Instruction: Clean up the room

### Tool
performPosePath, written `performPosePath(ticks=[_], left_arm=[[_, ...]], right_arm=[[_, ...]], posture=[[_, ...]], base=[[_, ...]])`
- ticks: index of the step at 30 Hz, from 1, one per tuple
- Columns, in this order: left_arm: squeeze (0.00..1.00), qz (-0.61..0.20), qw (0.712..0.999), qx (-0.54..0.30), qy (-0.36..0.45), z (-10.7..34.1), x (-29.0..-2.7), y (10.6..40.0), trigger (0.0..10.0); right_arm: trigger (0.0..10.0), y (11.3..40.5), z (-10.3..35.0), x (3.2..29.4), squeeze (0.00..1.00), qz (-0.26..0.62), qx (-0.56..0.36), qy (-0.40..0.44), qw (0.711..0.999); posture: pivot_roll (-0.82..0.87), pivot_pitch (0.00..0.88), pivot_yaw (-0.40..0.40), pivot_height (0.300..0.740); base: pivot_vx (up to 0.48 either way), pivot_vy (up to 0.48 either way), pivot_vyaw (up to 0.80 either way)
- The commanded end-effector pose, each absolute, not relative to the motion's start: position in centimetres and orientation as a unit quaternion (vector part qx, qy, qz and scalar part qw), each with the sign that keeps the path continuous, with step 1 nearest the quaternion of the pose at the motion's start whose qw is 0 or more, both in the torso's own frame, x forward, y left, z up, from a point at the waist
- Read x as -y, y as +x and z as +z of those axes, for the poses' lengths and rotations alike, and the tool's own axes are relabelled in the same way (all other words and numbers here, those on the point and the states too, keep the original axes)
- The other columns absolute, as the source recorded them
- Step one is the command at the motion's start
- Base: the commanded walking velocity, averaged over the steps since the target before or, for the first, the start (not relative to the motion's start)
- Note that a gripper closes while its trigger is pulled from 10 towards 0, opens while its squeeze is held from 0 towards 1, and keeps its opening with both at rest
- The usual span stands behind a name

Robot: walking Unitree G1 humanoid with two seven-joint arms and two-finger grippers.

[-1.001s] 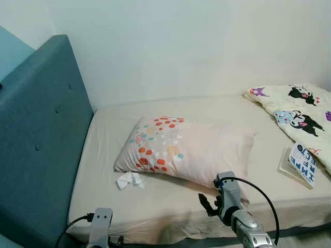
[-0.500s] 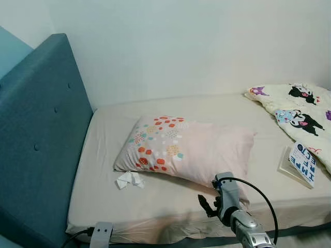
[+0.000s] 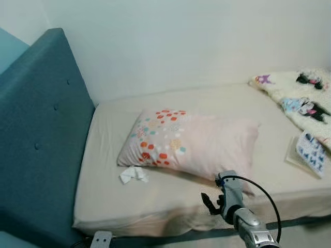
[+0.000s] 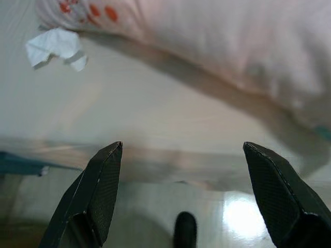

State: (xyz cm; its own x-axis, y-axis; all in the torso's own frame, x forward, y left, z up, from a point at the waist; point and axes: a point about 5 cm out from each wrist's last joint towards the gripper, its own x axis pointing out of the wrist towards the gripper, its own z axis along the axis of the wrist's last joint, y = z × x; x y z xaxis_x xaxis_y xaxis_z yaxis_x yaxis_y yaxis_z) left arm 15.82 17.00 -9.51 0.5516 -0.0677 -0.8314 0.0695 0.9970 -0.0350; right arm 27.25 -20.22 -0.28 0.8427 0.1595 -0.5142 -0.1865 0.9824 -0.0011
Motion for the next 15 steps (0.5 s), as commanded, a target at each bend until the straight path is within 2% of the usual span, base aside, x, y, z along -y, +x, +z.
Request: performPosePath(ticks=[1, 8, 15], left_arm=[[0.00, -0.047, 0.872, -0.487, 0.015, -9.8, -17.7, 14.9, 10.0], [0.00, -0.033, 0.879, -0.476, 0.018, -9.2, -18.3, 16.4, 10.0], [0.00, -0.019, 0.882, -0.470, 0.005, -9.1, -18.2, 16.7, 10.0]], right_arm=[[10.0, 27.0, -0.4, 20.0, 0.00, 0.081, -0.262, -0.011, 0.961], [10.0, 27.0, -0.8, 19.5, 0.00, 0.099, -0.274, -0.021, 0.956], [10.0, 27.0, -0.8, 19.2, 0.00, 0.112, -0.278, -0.025, 0.954]], posture=[[-0.12, 0.140, 0.062, 0.740], [-0.11, 0.126, 0.001, 0.740], [-0.09, 0.128, -0.016, 0.740]], base=[[0.000, 0.000, 0.00], [0.000, 0.000, 0.00], [0.000, 0.000, 0.00]])
